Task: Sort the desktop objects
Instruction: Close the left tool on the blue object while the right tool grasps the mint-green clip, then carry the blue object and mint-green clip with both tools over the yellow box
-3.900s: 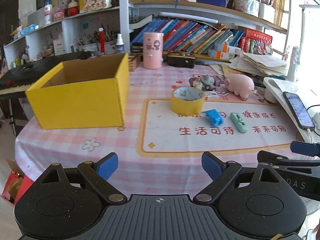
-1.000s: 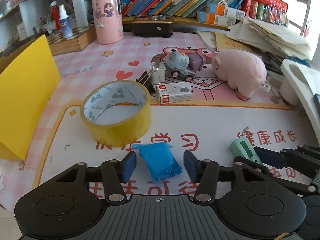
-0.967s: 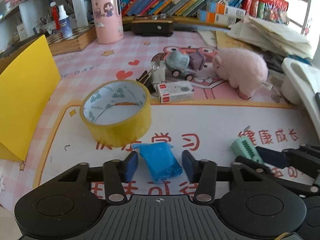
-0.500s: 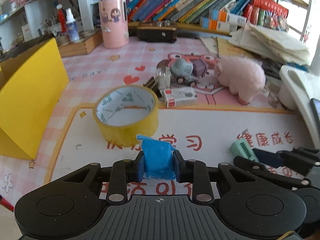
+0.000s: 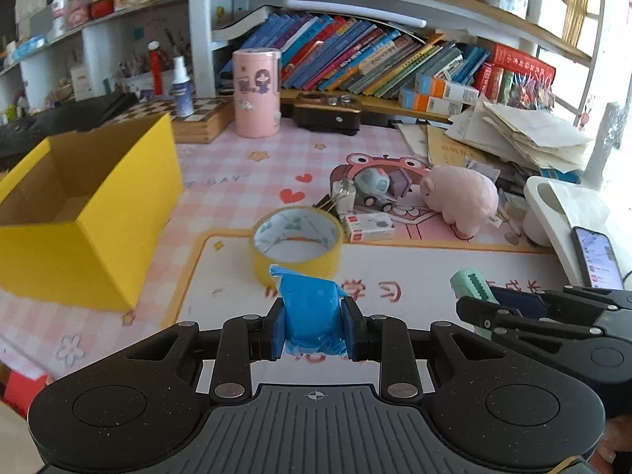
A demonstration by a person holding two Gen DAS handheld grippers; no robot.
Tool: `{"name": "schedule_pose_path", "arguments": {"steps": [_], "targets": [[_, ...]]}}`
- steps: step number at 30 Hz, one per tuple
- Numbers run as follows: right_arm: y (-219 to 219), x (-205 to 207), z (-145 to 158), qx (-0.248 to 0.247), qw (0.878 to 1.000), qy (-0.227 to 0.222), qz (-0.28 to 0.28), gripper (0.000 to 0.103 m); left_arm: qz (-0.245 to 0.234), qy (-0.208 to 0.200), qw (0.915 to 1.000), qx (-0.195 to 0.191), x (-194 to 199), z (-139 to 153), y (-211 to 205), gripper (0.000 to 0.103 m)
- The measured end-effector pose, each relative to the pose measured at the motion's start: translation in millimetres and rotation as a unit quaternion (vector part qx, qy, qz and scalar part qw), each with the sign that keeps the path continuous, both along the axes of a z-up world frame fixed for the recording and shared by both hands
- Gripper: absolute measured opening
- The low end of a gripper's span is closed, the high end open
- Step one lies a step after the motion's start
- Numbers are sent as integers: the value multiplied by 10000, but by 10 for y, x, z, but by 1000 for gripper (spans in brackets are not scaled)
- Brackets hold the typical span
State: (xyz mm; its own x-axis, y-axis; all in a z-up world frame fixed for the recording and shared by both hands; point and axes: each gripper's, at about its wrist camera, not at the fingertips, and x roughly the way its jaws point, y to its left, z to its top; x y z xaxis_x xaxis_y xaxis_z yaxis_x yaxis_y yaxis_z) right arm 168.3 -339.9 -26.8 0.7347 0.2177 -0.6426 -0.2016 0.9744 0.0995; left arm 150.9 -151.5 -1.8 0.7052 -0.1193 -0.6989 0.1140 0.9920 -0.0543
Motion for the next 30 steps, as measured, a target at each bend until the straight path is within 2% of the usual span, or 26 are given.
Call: {"name": "schedule_pose_path", "arguments": {"steps": [7, 13, 22, 30], "targets": [[247, -266, 103, -30, 10000, -8, 37, 23, -61, 38, 9998, -177, -279, -32, 269, 26], [561, -465, 150, -109, 9999, -29, -13, 23, -194, -119, 9995, -211, -472, -4, 548, 26], [1162, -757, 211, -278, 9996, 43, -75, 23, -308, -274, 9988, -266, -780, 42, 1175, 26], [1828, -1185, 206, -172, 9998, -6, -110, 23, -315, -289, 9989, -204, -1180, 59, 1827, 26]]}}
